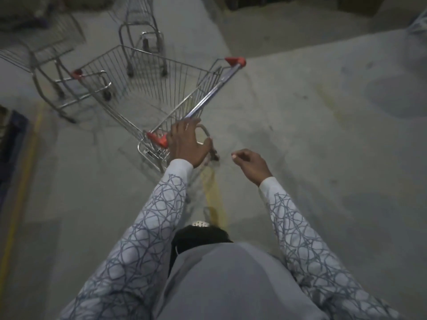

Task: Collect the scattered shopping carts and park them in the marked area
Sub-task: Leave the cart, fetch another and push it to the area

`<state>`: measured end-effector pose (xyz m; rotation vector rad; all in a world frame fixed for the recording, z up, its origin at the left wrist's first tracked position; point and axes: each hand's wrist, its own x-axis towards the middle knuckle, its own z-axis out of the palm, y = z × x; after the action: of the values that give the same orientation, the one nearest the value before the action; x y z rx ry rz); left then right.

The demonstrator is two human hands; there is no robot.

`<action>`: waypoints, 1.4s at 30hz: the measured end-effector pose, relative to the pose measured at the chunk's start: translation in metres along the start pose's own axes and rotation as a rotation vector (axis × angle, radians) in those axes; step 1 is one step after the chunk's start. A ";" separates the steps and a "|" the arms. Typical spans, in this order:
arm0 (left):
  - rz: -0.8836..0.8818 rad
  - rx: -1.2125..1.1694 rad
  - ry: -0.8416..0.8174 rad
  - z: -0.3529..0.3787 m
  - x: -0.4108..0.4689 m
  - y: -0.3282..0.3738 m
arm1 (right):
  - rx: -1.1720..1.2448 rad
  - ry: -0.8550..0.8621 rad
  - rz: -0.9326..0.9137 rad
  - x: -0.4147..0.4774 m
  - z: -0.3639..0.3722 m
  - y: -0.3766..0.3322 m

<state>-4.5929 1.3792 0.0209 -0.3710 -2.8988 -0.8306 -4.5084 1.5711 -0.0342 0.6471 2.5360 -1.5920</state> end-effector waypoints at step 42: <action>-1.498 0.272 -0.117 0.010 0.029 0.007 | -0.946 -0.498 -1.300 0.216 0.102 -0.162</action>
<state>-4.6196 1.3962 0.0208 1.9637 -2.8837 -0.3873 -4.7838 1.4882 -0.0061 -1.4685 2.7742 -0.2151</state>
